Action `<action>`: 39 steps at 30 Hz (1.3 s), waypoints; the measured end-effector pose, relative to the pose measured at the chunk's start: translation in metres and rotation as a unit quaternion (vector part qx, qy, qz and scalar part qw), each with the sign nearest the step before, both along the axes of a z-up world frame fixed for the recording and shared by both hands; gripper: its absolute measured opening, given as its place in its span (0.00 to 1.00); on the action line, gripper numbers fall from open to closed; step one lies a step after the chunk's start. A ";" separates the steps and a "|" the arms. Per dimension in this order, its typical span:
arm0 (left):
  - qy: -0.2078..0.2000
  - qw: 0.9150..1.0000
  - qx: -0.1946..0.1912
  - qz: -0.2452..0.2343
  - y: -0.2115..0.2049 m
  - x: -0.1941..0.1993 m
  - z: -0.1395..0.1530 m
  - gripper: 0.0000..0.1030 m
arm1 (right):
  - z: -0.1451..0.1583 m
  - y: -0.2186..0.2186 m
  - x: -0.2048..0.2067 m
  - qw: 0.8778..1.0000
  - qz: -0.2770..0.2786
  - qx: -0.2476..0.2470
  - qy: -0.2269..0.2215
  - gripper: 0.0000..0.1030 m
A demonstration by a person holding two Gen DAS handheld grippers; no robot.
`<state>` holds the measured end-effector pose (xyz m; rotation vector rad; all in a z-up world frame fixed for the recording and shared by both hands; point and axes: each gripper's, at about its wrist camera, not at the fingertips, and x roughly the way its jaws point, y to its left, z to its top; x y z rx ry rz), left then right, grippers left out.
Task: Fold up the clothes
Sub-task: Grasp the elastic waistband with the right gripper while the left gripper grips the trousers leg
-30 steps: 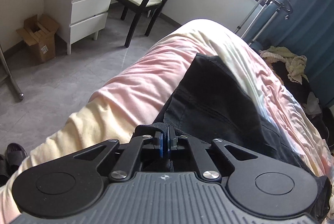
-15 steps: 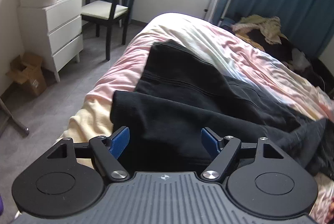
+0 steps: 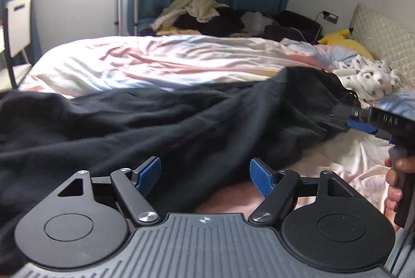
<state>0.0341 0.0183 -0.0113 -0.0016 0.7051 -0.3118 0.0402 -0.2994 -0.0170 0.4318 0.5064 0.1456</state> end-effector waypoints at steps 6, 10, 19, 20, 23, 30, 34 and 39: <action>0.002 0.999 0.032 -0.020 -0.040 0.013 -0.045 0.75 | -0.005 -0.028 0.008 0.999 -0.048 0.021 0.005 0.82; 0.007 0.996 0.078 -0.037 -0.050 0.015 -0.060 0.74 | -0.006 -0.039 0.038 0.998 -0.051 0.019 0.026 0.82; -0.029 0.989 0.142 -0.040 -0.056 0.026 -0.075 0.65 | 0.006 -0.100 0.154 0.989 -0.118 0.009 0.086 0.84; -0.030 0.989 0.138 -0.037 -0.054 0.029 -0.076 0.65 | 0.007 -0.107 0.169 0.987 -0.127 0.009 0.093 0.84; -0.032 0.990 0.132 -0.032 -0.048 0.037 -0.078 0.62 | 0.000 -0.122 0.210 0.978 -0.161 0.019 0.129 0.85; -0.052 0.986 0.152 -0.047 -0.050 0.044 -0.088 0.58 | -0.019 -0.159 0.298 0.950 -0.244 0.015 0.196 0.85; -0.064 0.986 0.145 -0.055 -0.046 0.047 -0.090 0.46 | -0.040 -0.166 0.330 0.934 -0.269 0.001 0.234 0.85; -0.066 0.991 0.105 -0.052 -0.036 0.052 -0.086 0.20 | -0.056 -0.165 0.343 0.927 -0.265 -0.034 0.262 0.72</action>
